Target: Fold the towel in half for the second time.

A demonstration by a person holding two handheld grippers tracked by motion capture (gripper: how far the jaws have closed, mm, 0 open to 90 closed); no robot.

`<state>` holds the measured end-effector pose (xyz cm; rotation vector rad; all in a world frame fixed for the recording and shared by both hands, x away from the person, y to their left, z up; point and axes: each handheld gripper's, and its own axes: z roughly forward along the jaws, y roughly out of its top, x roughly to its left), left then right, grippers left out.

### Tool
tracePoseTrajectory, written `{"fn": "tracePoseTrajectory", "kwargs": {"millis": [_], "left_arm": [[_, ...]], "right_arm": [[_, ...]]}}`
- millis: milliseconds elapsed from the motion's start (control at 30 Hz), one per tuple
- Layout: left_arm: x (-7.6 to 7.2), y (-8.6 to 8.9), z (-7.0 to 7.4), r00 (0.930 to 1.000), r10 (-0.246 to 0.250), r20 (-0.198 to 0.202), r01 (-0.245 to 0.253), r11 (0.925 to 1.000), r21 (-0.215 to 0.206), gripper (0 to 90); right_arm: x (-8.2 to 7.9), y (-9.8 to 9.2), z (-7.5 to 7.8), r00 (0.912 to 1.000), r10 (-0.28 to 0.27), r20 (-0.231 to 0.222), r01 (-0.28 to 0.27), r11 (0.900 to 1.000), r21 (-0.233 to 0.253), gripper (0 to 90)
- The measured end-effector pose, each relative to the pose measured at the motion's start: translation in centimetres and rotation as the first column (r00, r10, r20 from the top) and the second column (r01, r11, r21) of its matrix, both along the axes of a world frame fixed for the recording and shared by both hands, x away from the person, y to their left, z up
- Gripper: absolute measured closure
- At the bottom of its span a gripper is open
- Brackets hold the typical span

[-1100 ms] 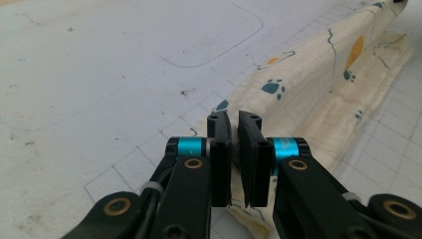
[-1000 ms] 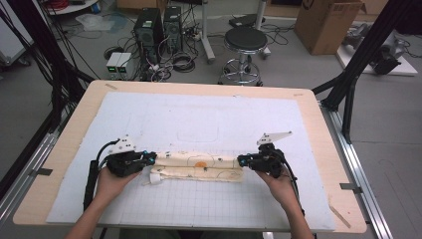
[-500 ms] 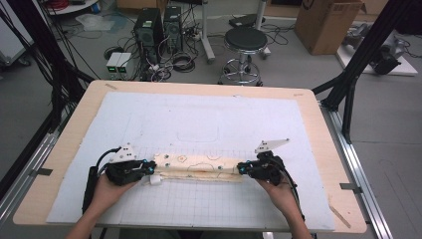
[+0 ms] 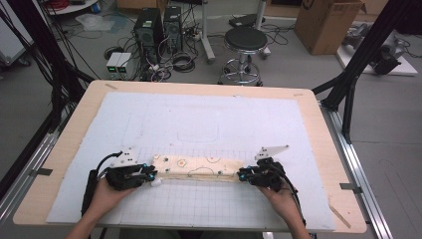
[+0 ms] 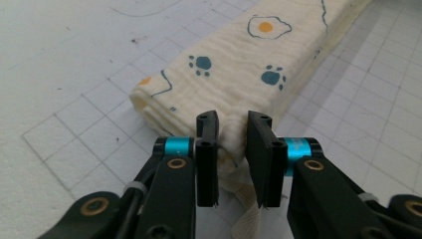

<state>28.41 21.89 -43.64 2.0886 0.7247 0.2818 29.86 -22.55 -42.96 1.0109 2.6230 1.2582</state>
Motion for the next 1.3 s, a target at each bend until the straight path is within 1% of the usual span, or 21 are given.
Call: {"fn": "tracePoseTrajectory", "kwargs": {"millis": [100, 167, 200, 233, 267, 367, 433, 533, 633, 667, 700, 800, 867, 933, 1000, 1133, 1233, 1300], "left_arm": [[-0.1, 0.1, 0.3, 1.0000, 0.004, -0.003, -0.004, 0.9997, -0.023, 63.4], [-0.2, 0.3, 0.7, 1.0000, 0.001, -0.007, -0.001, 0.9989, -0.047, 58.8], [-0.2, 0.4, 0.9, 1.0000, -0.004, -0.001, 0.004, 0.9988, -0.049, 55.2], [-0.2, 0.5, 1.2, 1.0000, -0.006, 0.002, 0.006, 0.9981, -0.061, 53.7], [-0.2, 0.5, 1.4, 1.0000, -0.007, 0.006, 0.007, 0.9972, -0.075, 53.7], [-0.1, 0.3, 2.2, 0.9997, -0.005, 0.025, 0.008, 0.9965, -0.084, 51.1], [0.1, 0.0, 2.5, 0.9995, -0.002, 0.032, 0.005, 0.9960, -0.089, 51.3], [0.5, -0.8, 2.7, 0.9994, 0.004, 0.036, 0.000, 0.9954, -0.096, 53.2], [1.0, -1.9, 2.7, 0.9996, 0.005, 0.027, -0.002, 0.9945, -0.104, 57.8], [1.2, -2.2, 2.7, 0.9997, -0.004, 0.022, 0.006, 0.9946, -0.104, 60.1], [1.4, -2.5, 2.8, 0.9997, -0.009, 0.023, 0.011, 0.9948, -0.101, 63.7], [1.9, -3.7, 2.9, 0.9993, -0.017, 0.034, 0.019, 0.9969, -0.077, 72.3], [2.1, -4.6, 2.9, 0.9991, -0.026, 0.034, 0.028, 0.9973, -0.068, 77.8], [2.2, -5.4, 2.8, 0.9987, -0.034, 0.037, 0.036, 0.9981, -0.049, 81.9], [2.4, -6.1, 2.6, 0.9984, -0.048, 0.029, 0.049, 0.9983, -0.032, 84.1], [2.6, -7.0, 2.1, 0.9978, -0.065, 0.014, 0.065, 0.9976, -0.023, 86.4], [2.8, -7.3, 1.7, 0.9975, -0.071, 0.000, 0.071, 0.9973, -0.018, 87.1], [2.8, -7.5, 1.6, 0.9968, -0.080, -0.004, 0.080, 0.9968, 0.003, 87.4]], "right_arm": [[-0.1, -0.2, 0.3, 1.0000, -0.002, 0.005, 0.002, 0.999, 0.039, 64.8], [-0.3, -0.4, 0.8, 0.9999, -0.006, 0.009, 0.005, 0.998, 0.063, 59.5], [-0.4, -0.5, 1.0, 0.9998, -0.005, 0.017, 0.004, 0.997, 0.074, 56.4], [-0.5, -0.6, 1.3, 0.9994, -0.015, 0.030, 0.013, 0.996, 0.084, 55.6], [-0.5, -0.7, 1.6, 0.9994, -0.011, 0.033, 0.008, 0.995, 0.099, 55.5], [-0.3, -0.5, 2.4, 0.9988, -0.012, 0.047, 0.006, 0.993, 0.114, 54.7], [-0.1, 0.0, 2.8, 0.9986, -0.005, 0.052, -0.001, 0.993, 0.119, 55.1], [0.3, 1.1, 3.2, 0.9984, 0.001, 0.056, -0.007, 0.994, 0.109, 58.4], [0.6, 2.4, 3.5, 0.9975, 0.021, 0.067, -0.029, 0.994, 0.109, 64.8], [0.8, 2.8, 3.6, 0.9975, 0.024, 0.067, -0.031, 0.994, 0.108, 67.3], [1.0, 3.2, 3.6, 0.9970, 0.035, 0.070, -0.042, 0.993, 0.111, 70.4], [1.6, 4.4, 3.6, 0.9973, 0.043, 0.060, -0.049, 0.993, 0.105, 76.0], [1.8, 5.2, 3.6, 0.9968, 0.049, 0.063, -0.055, 0.994, 0.098, 77.2], [2.1, 5.9, 3.7, 0.9970, 0.051, 0.059, -0.057, 0.992, 0.109, 80.4], [2.3, 6.7, 3.7, 0.9965, 0.054, 0.063, -0.061, 0.992, 0.107, 83.2], [2.8, 8.1, 3.2, 0.9962, 0.076, 0.042, -0.080, 0.992, 0.093, 85.1], [2.9, 8.9, 2.6, 0.9958, 0.089, 0.021, -0.090, 0.993, 0.072, 86.4], [2.9, 9.5, 2.2, 0.9948, 0.101, 0.015, -0.102, 0.993, 0.053, 86.7]]}}
